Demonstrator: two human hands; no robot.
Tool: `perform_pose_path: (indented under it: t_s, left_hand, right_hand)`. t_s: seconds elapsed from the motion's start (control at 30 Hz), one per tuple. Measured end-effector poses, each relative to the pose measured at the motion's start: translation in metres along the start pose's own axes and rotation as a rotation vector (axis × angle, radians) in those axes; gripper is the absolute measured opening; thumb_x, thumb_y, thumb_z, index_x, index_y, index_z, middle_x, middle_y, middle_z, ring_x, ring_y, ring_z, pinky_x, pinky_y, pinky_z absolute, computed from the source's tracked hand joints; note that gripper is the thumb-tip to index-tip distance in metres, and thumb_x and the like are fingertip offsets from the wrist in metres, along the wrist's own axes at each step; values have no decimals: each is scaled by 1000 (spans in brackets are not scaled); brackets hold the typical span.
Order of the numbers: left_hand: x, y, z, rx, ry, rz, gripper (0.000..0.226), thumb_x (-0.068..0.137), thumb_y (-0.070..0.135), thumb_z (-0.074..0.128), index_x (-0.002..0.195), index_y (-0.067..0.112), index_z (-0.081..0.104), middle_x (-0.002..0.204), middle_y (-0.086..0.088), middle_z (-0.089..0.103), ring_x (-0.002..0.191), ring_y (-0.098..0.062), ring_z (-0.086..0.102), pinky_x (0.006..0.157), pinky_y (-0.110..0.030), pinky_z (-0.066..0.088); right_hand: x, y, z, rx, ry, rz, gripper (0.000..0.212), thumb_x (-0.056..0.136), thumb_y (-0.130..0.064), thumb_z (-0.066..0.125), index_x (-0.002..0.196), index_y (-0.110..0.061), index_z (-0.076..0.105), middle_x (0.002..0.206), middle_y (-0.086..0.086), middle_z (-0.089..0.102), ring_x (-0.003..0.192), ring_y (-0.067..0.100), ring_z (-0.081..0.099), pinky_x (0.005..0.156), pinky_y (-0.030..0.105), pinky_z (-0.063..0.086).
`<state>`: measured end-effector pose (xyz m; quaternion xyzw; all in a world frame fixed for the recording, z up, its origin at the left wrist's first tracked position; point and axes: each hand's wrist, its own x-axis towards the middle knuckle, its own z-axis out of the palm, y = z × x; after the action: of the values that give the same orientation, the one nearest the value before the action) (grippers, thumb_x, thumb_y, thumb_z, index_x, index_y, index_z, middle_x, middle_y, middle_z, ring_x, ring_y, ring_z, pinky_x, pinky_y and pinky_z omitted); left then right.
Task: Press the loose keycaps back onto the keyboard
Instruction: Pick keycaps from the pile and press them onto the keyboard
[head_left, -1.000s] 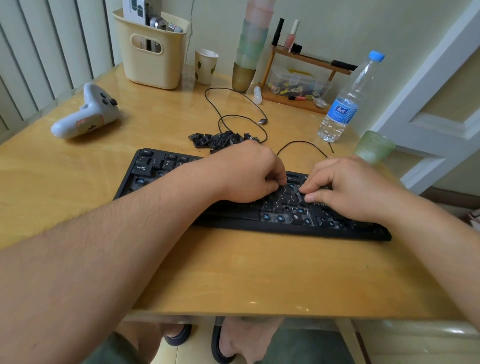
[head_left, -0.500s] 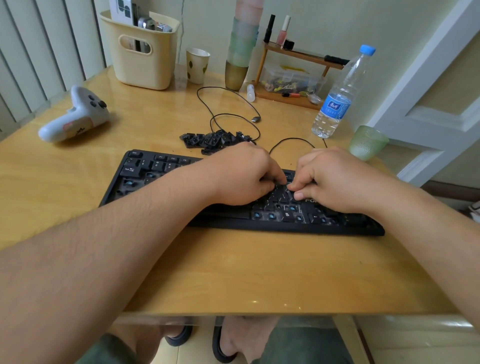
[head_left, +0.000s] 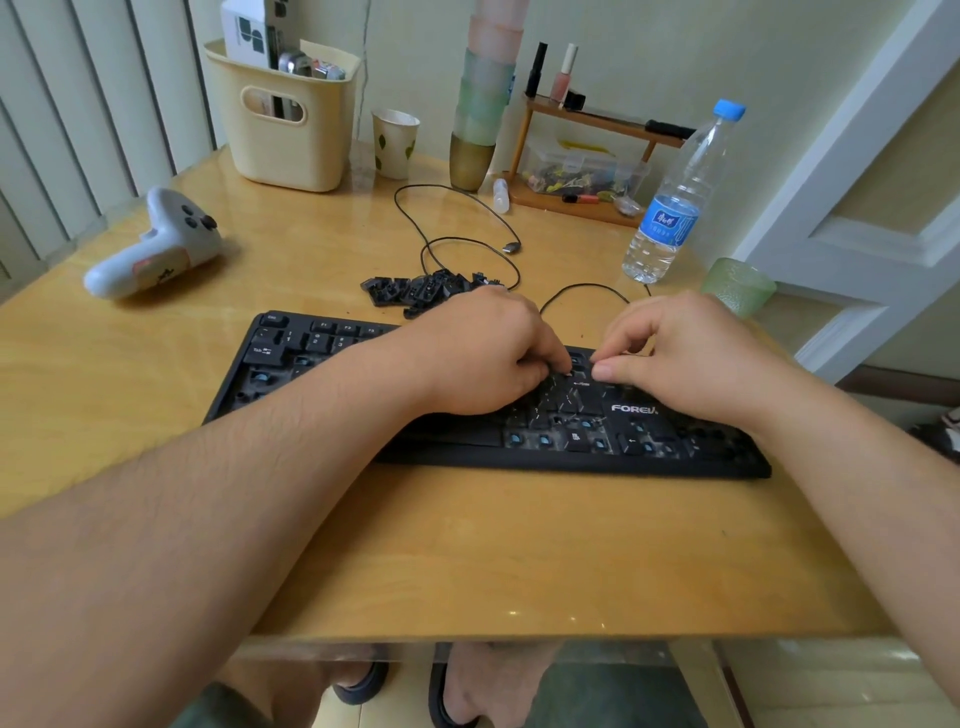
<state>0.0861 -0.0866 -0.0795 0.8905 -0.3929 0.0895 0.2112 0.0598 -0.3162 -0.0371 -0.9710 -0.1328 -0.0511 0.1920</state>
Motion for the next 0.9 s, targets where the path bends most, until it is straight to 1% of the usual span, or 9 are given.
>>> perform_pose_path:
  t_s: [0.07,0.13,0.2,0.33,0.43,0.53,0.77,0.83,0.9]
  left_hand:
    - [0,0,0,-12,10,3,31,98,25,62,122,40,74,112,7,69,115,-15,57,109,-35,41]
    - [-1,1,1,-27,17,4,30,96,26,63,120,42,75,110,9,69,113,-13,56,107,-37,44]
    - [-1,1,1,-39,20,8,29,96,26,64,118,41,75,109,10,69,112,-12,56,105,-38,45]
    - [-1,0,0,-43,28,6,28,96,26,65,117,40,76,106,10,69,109,-12,56,105,-38,46]
    - [-1,-1,1,-38,18,-3,28,96,27,64,117,41,75,108,11,69,110,-12,56,105,-39,46]
    - [-1,-1,1,-31,16,-3,28,96,27,64,117,40,75,107,10,69,110,-13,56,103,-39,47]
    - [-1,-1,1,-41,-11,27,26,96,31,66,117,43,76,105,14,70,108,-7,56,108,-33,41]
    - [-1,-3,-4,-18,-10,13,24,95,34,67,115,45,75,104,15,69,107,-7,56,107,-34,42]
    - [-2,-11,-14,54,46,-39,23,95,34,66,113,45,75,104,14,68,106,-10,56,103,-37,45]
  right_hand:
    - [0,-1,5,40,0,70,15,73,-36,92,68,-34,78,78,-9,72,76,11,65,69,31,53]
    - [-1,-5,12,-20,-62,89,19,71,-38,93,66,-32,76,72,-9,70,66,6,60,62,28,48]
    - [-1,-9,12,-83,-89,90,21,72,-39,92,65,-30,74,70,-9,70,65,3,59,61,27,46]
    - [0,-10,8,-19,-62,100,19,74,-36,91,67,-27,76,66,-7,70,57,1,56,58,24,46]
    - [-1,-10,12,-61,-94,106,20,75,-36,91,68,-26,75,63,-11,68,55,-2,55,57,22,43]
    - [0,-8,11,7,-78,133,18,76,-34,91,69,-25,76,61,-12,68,53,-2,54,58,23,43]
    - [12,-11,9,-33,-145,109,17,75,-33,91,70,-27,76,56,-15,62,52,-1,51,58,25,44]
    - [22,-11,6,45,-98,105,16,79,-33,89,72,-25,77,56,-13,62,52,1,49,58,26,43]
    - [34,-13,9,110,-20,85,12,83,-33,86,77,-27,77,66,-10,67,61,6,56,62,27,47]
